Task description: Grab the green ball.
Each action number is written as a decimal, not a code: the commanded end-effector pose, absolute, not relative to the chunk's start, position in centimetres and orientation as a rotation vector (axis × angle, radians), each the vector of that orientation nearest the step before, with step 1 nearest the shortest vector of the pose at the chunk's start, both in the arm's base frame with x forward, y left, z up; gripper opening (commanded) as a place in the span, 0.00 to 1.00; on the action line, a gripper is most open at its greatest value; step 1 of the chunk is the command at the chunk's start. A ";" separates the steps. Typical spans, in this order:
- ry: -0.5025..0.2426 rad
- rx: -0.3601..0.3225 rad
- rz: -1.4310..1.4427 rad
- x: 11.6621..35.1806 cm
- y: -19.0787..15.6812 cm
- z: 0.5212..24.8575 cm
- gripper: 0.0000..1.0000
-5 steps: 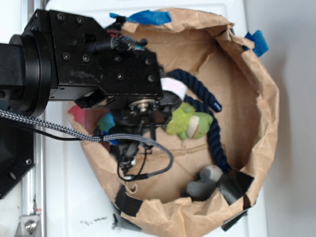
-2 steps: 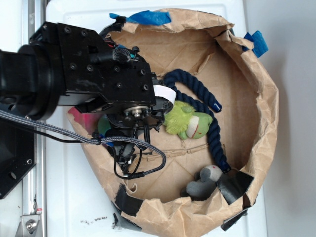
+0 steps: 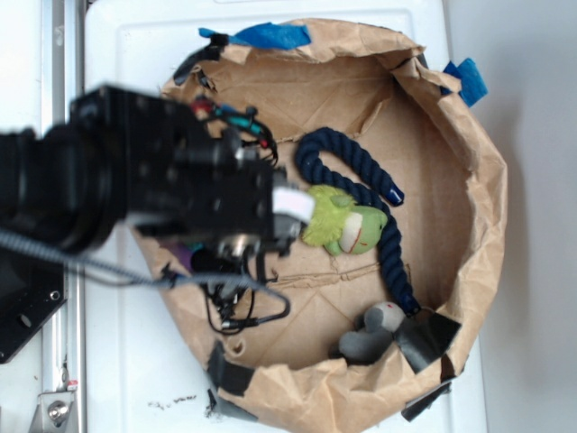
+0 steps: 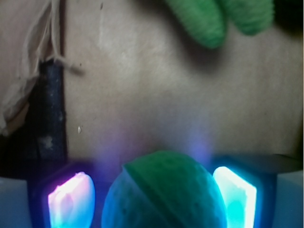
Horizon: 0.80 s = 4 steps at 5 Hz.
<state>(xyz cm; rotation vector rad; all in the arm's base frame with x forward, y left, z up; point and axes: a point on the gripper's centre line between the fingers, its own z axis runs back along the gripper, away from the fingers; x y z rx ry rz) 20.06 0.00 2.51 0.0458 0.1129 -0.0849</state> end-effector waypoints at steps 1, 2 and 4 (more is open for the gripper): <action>0.081 0.056 -0.116 20.3 -0.8 2.9 0.00; 0.079 0.058 -0.117 20.2 -0.8 3.0 0.00; 0.072 0.056 -0.116 20.3 -0.8 3.2 0.00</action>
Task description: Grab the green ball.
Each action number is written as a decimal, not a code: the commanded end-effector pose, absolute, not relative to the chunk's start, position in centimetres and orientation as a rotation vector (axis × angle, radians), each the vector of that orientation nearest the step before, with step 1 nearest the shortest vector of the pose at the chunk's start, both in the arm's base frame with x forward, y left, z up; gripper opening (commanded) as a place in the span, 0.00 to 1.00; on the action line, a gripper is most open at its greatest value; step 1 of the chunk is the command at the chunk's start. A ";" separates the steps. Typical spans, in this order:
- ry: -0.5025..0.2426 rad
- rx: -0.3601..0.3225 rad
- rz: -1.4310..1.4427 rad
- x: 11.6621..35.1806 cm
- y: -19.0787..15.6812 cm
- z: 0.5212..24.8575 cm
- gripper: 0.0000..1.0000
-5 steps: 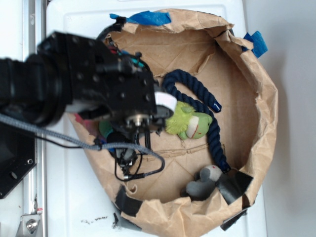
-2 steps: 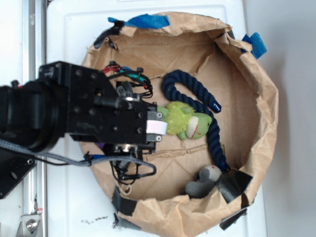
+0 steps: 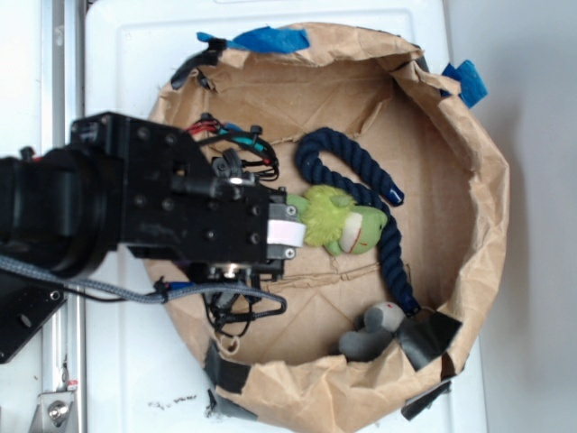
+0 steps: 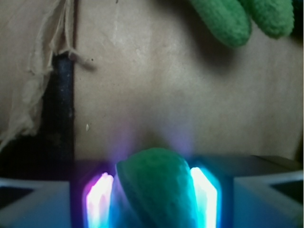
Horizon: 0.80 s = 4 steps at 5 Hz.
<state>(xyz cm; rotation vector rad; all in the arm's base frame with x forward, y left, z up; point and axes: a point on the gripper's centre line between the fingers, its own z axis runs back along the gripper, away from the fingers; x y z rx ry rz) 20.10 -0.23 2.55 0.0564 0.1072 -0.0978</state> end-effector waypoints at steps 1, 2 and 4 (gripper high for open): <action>0.071 0.058 -0.115 20.4 -0.8 3.2 0.00; 0.061 0.059 -0.097 20.6 -1.1 4.9 0.00; -0.022 -0.059 0.045 22.4 -0.3 15.1 0.00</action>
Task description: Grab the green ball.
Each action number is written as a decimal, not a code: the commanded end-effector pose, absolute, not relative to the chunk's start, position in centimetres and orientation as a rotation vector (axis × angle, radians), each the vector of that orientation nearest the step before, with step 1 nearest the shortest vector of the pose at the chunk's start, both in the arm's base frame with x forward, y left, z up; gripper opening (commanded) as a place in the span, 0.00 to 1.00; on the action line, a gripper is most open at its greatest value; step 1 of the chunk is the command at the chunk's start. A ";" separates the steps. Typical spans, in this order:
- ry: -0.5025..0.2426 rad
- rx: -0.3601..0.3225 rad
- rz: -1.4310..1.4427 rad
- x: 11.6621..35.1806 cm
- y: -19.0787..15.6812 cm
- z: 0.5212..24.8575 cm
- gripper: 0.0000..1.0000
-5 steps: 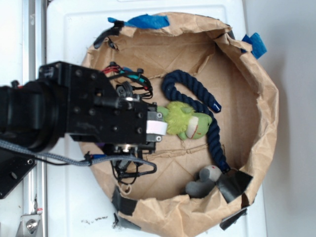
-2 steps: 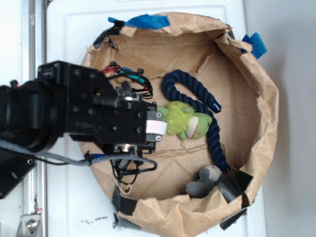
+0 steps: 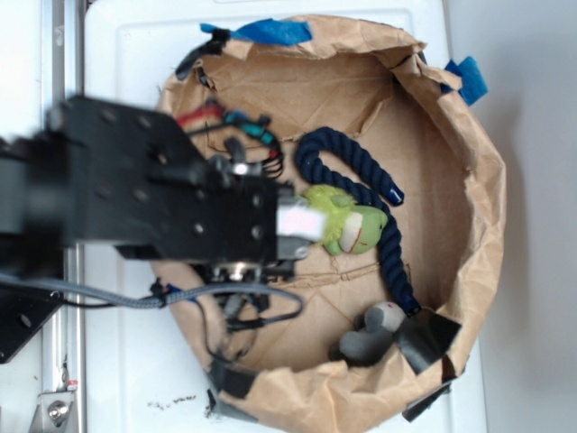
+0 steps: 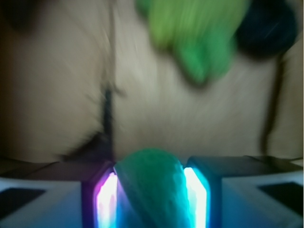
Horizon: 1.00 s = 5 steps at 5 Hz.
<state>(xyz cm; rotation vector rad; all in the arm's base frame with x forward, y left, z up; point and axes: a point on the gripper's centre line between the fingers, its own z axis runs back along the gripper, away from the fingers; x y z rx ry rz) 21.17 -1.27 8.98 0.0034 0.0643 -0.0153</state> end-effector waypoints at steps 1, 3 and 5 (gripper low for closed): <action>-0.080 -0.051 0.079 22.0 0.3 19.8 0.00; -0.146 -0.069 0.073 22.2 -0.3 22.0 0.00; -0.169 -0.055 0.075 22.6 -0.4 21.4 0.00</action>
